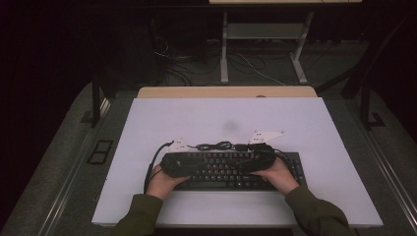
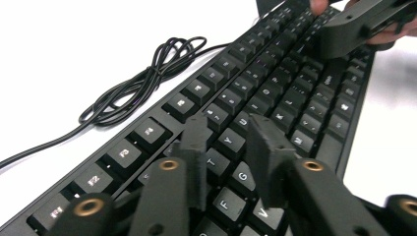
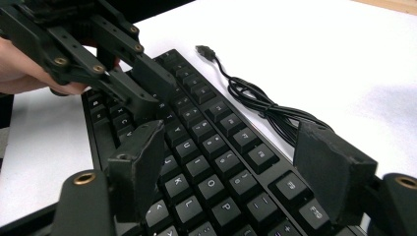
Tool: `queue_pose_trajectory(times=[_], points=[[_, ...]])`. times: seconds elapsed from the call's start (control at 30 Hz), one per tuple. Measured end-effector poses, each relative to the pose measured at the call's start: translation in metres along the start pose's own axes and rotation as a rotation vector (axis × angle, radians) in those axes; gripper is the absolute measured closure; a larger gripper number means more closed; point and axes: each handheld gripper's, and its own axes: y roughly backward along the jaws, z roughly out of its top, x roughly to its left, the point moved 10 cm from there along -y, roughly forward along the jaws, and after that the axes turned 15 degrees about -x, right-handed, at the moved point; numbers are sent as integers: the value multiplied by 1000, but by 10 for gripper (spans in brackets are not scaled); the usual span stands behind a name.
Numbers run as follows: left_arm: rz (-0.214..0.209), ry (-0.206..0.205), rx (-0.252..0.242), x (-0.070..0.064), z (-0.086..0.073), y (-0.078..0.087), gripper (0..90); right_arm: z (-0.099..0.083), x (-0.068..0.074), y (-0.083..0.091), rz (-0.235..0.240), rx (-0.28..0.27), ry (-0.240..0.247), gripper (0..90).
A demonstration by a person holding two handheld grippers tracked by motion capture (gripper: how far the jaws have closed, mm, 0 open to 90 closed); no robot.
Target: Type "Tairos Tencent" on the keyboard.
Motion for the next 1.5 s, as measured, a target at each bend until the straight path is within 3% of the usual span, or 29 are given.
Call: queue_pose_trajectory(times=[0.23, 0.6, 1.13, 1.5], points=[[8, -3, -35, -1, 4, 8, 461, -2, -4, 9, -11, -7, -10, 244], [37, -1, -65, 2, 2, 30, 308, -4, -12, 33, -41, -24, -8, 231], [83, 8, -90, 3, -5, 57, 197, -15, -15, 73, -80, -46, -3, 201], [82, 7, -93, 2, -11, 63, 151, -28, -17, 98, -100, -53, -16, 181]])
